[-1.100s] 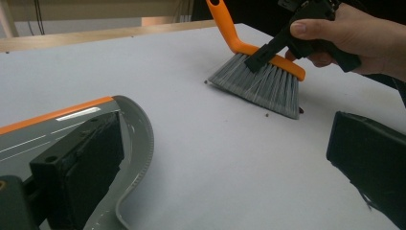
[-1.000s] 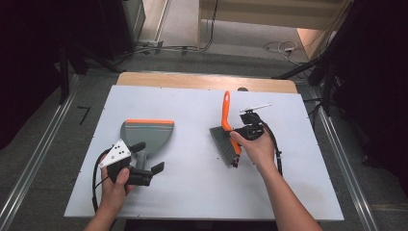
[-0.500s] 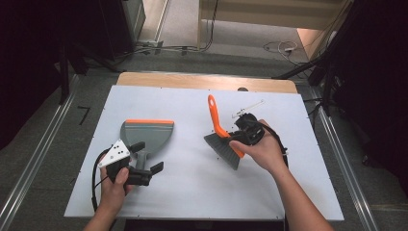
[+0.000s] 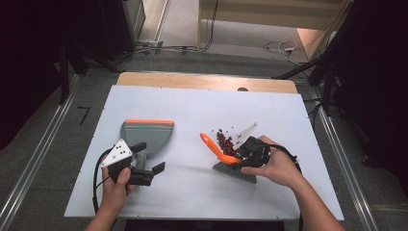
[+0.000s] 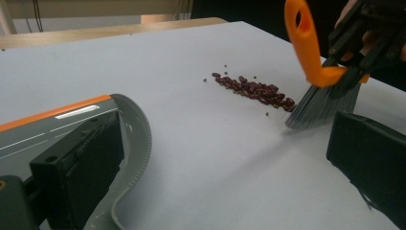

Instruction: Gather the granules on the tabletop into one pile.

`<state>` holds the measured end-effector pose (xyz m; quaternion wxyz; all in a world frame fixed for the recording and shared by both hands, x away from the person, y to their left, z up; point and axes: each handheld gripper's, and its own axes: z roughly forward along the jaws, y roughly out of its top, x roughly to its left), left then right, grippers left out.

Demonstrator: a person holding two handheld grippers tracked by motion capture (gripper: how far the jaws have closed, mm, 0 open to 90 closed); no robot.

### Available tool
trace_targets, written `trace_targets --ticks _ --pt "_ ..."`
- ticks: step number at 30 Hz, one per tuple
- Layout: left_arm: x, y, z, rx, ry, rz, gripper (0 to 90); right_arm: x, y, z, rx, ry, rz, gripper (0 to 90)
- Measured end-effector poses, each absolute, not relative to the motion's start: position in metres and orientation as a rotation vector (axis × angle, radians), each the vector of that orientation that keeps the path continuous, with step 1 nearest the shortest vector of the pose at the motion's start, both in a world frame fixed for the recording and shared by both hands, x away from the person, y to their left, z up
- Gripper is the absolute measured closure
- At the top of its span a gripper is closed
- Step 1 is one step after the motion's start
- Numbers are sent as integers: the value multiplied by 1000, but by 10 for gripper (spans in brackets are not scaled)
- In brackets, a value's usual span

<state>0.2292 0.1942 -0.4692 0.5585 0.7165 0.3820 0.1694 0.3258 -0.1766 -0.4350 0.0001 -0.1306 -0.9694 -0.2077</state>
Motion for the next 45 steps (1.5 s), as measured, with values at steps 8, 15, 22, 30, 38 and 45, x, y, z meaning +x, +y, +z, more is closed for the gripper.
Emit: trace_targets --ticks 8,15,22,30,38,45 --pt "229 195 -469 1692 899 400 0 349 -176 -443 -395 -3097 -720 679" --pt "228 195 -469 1691 901 398 0 372 -175 -445 -358 -3143 -778 676" --pt "228 194 -469 1690 900 396 0 386 -170 -444 -359 -3150 -757 675" --pt "228 194 -470 1689 903 393 0 402 -165 -444 -371 -3161 -776 674" --pt "228 194 -470 1690 901 391 0 416 -164 -445 -366 -3171 -802 673" --pt "229 194 -470 1691 901 391 0 425 -163 -446 -381 -3165 -816 672"
